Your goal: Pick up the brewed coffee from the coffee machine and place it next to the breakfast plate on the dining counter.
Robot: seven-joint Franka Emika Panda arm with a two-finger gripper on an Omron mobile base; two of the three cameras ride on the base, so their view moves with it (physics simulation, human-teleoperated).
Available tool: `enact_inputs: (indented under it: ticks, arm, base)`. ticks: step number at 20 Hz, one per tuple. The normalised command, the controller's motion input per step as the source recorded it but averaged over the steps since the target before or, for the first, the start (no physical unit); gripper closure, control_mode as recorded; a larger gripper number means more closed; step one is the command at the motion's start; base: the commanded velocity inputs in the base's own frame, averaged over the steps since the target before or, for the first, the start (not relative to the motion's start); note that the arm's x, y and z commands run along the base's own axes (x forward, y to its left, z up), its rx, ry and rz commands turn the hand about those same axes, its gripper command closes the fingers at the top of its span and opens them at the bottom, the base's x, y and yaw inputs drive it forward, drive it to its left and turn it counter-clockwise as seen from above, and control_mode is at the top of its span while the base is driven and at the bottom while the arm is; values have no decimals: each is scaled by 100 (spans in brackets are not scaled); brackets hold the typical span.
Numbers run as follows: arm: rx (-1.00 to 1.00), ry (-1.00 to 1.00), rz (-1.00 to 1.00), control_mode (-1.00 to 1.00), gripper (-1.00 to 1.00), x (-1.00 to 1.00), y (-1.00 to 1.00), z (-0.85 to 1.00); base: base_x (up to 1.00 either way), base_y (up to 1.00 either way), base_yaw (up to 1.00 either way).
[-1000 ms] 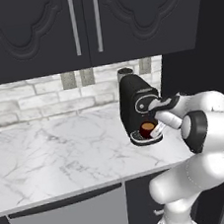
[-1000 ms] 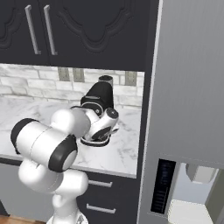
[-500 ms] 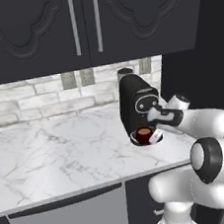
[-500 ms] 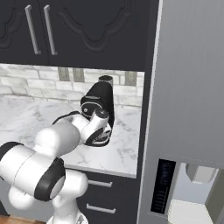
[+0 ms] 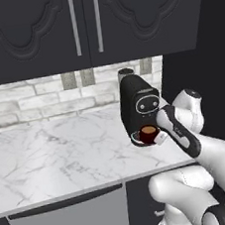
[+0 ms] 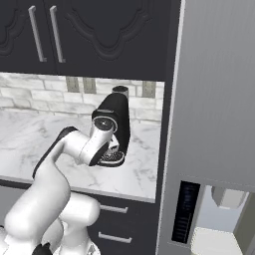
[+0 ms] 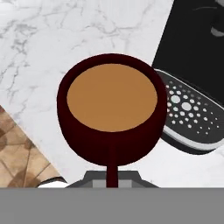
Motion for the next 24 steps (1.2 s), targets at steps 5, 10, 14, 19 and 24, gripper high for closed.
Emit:
enact_inputs:
  ticks: [5, 10, 14, 19, 24]
  arm:
    - [0, -8, 1, -100, 100, -68, 0, 78]
    - [-2, -1, 0, -100, 100, -53, 0, 57]
    - [0, 0, 0, -100, 100, -38, 0, 52]
    - [0, 0, 1, -100, 100, -16, 0, 35]
    - [0, 0, 0, 100, 100, 0, 0, 0]
  base:
    - [0, 0, 0]
    - [0, 0, 0]
    - [0, 0, 0]
    - [0, 0, 0]
    - [-46, 14, 14]
